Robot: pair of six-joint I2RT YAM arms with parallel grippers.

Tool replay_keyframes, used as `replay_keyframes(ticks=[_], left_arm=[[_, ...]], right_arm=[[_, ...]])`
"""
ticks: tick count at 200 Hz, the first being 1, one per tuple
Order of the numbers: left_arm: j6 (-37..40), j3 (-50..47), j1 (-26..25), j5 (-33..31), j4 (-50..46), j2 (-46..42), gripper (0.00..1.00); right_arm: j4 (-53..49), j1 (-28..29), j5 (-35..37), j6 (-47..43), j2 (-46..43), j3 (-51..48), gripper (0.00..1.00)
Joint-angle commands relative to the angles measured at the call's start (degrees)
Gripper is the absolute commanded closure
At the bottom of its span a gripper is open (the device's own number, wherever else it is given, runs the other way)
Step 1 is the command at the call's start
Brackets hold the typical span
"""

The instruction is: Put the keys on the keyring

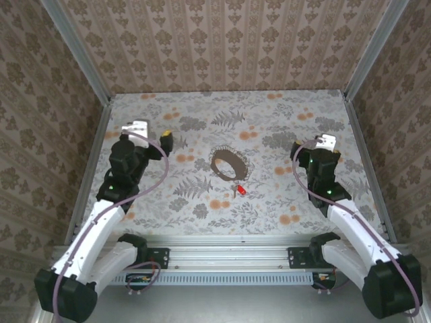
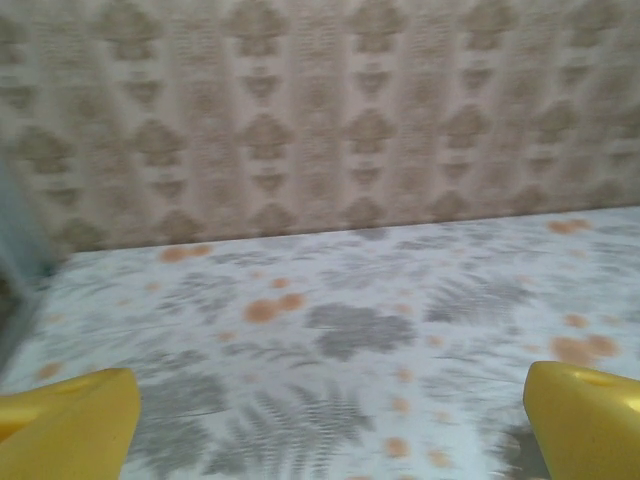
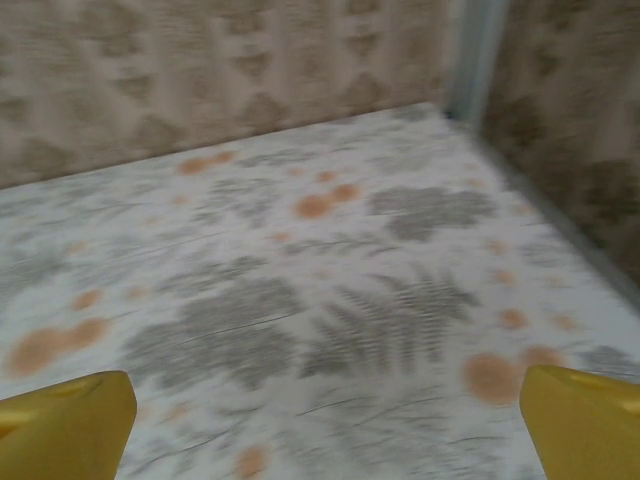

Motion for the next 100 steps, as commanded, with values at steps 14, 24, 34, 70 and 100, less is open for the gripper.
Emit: replay_keyframes(ticks=[14, 24, 34, 70, 100], left_arm=[[5.7, -8.5, 10.1, -1.8, 9.9, -1.8, 0.00], [4.2, -10.7, 13.1, -1.9, 10.3, -1.3, 0.00], [3.8, -12.8, 15.5, -0.8, 10.9, -0.6, 0.00], [5.9, -22.9, 16.5, 1.3, 27.0, 5.4, 0.00], [9.8, -26.1, 14.6, 4.1, 42.3, 19.8, 0.00]], right_arm=[[12.7, -3.7, 8.0, -2.7, 7.1, -1.4, 0.00], [14.7, -3.8, 7.5, -2.4, 10.1, -2.0, 0.00], [15.7, -3.8, 7.7, -1.7, 13.7, -2.1, 0.00], [24.4, -3.8, 5.9, -3.2, 22.7, -3.9, 0.00], [37.0, -4.1, -1.0, -6.4, 28.4, -6.2, 0.00]])
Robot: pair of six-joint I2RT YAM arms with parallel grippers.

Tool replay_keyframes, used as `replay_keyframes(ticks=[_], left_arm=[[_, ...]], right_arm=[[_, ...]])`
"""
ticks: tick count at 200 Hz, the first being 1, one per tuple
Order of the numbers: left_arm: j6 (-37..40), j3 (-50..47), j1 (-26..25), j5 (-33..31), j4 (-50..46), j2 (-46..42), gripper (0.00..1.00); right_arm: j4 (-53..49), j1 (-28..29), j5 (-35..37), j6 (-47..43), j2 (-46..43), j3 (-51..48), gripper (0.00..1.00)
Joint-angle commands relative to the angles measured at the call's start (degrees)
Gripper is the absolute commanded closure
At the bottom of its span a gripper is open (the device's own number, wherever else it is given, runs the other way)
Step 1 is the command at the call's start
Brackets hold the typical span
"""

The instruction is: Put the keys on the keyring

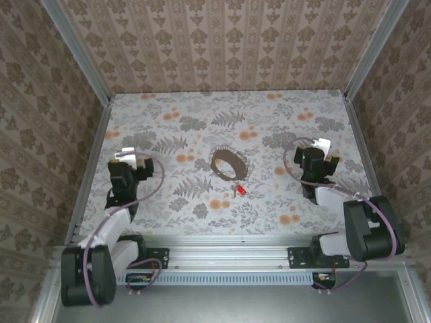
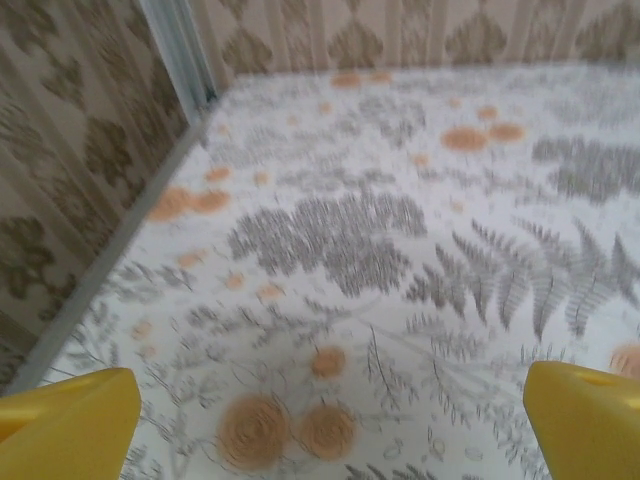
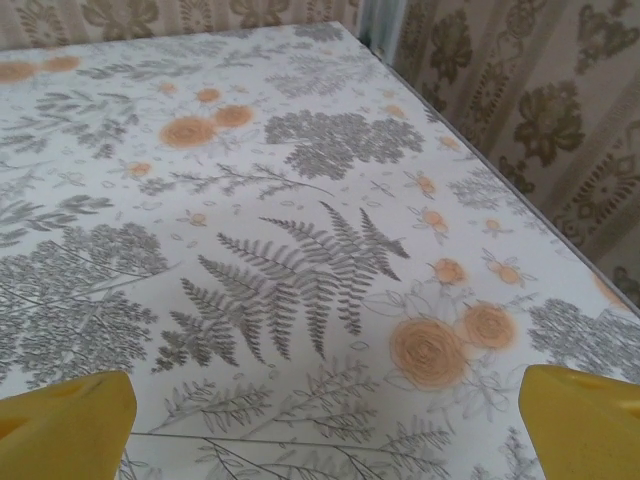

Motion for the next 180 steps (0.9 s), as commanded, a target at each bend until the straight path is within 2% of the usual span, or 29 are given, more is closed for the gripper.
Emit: replay_keyframes(ticks=[1, 9, 18, 28, 38, 50, 58, 63, 68, 79, 99, 118, 180], left_arm=[[4.4, -2.4, -1.4, 3.1, 18.2, 8.0, 0.00], [4.3, -2.7, -1.6, 3.4, 22.6, 11.5, 0.00], [4.0, -2.7, -1.9, 3.0, 26.6, 14.7, 0.00], [3.9, -1.8, -2.0, 4.1, 28.9, 18.1, 0.00], [4.5, -0.9, -2.3, 4.8, 29.9, 21.5, 0.00], [5.0, -1.3, -2.6, 5.2, 34.7, 26.3, 0.00], [5.5, -1.7, -2.6, 5.0, 39.5, 29.4, 0.00], [5.6, -1.6, -2.6, 4.3, 40.9, 30.0, 0.00], [5.1, -1.1, -2.6, 3.8, 38.9, 29.2, 0.00], [4.8, 0.7, -2.6, 4.1, 33.3, 28.1, 0.00], [5.3, 5.3, -2.7, 4.0, 25.2, 28.2, 0.00], [1.9, 8.5, 0.2, 5.5, 19.0, 28.4, 0.00], [1.9, 8.4, 0.5, 5.9, 19.3, 28.5, 0.00]], right_arm=[[14.8, -0.5, -5.1, -3.1, 4.4, -2.0, 0.00], [18.8, -0.6, -7.1, -4.4, 6.2, -2.5, 0.00], [14.5, -0.6, -10.4, -4.6, 5.9, -0.8, 0.00], [16.0, -0.6, -12.9, -6.3, 8.1, -0.1, 0.00], [12.0, -1.5, -15.4, -5.8, 8.3, 1.7, 0.00], [12.5, -2.2, -17.5, -5.5, 8.3, 1.5, 0.00], [15.8, -2.8, -20.9, -6.1, 9.0, -0.2, 0.00], [21.6, -3.0, -22.0, -6.3, 10.9, -1.9, 0.00], [25.3, -3.1, -21.5, -6.6, 12.0, -3.1, 0.00], [19.3, -3.2, -19.7, -5.0, 9.8, -2.2, 0.00], [19.1, -3.4, -19.5, -4.8, 10.5, -1.5, 0.00], [19.7, -3.4, -19.5, -4.8, 10.3, -1.9, 0.00], [20.4, -3.4, -19.5, -5.0, 10.3, -2.1, 0.00]])
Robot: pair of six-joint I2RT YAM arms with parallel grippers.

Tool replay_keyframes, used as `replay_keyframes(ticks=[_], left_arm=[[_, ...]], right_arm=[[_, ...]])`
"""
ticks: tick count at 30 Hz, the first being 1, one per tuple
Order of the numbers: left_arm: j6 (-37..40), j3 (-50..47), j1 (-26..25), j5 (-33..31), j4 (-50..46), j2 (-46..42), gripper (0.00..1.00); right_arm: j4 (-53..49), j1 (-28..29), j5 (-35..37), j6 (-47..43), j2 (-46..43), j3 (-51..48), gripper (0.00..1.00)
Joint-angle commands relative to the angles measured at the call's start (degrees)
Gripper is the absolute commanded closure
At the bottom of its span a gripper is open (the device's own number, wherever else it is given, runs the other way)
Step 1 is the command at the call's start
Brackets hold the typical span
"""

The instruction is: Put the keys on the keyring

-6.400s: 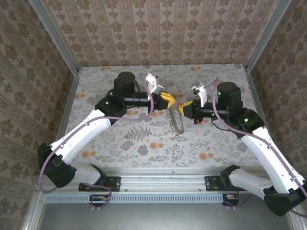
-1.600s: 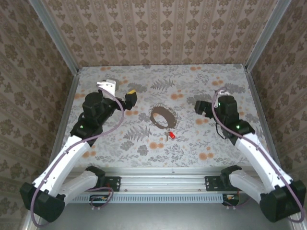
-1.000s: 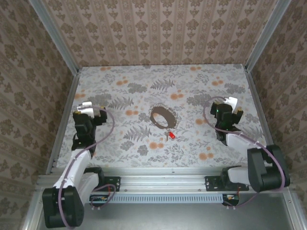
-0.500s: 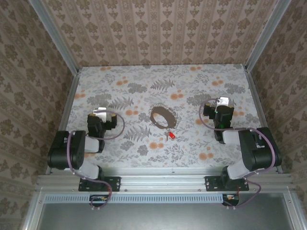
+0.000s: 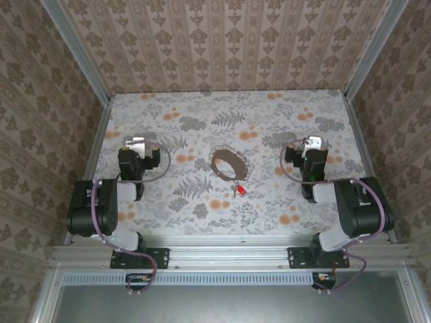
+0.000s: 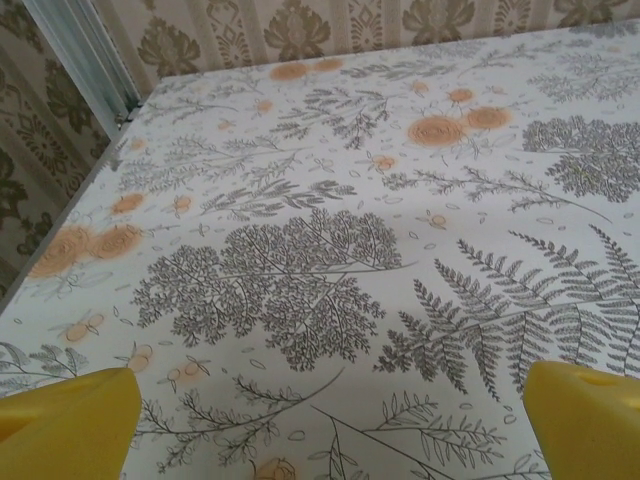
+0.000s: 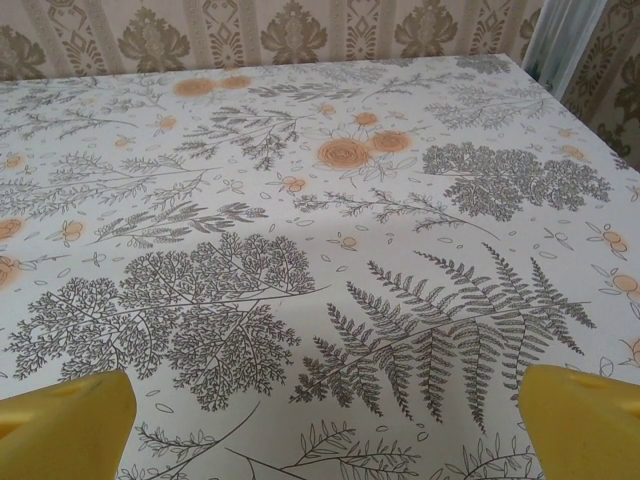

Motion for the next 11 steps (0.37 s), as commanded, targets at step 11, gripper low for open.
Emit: replay_keyframes(ticks=[11], left_arm=[[-1.0, -0.2, 0.1, 1.0, -1.2, -0.4, 0.00]], right_arm=[[1.5, -0.4, -2.0, 0.1, 0.1, -0.4, 0.00]])
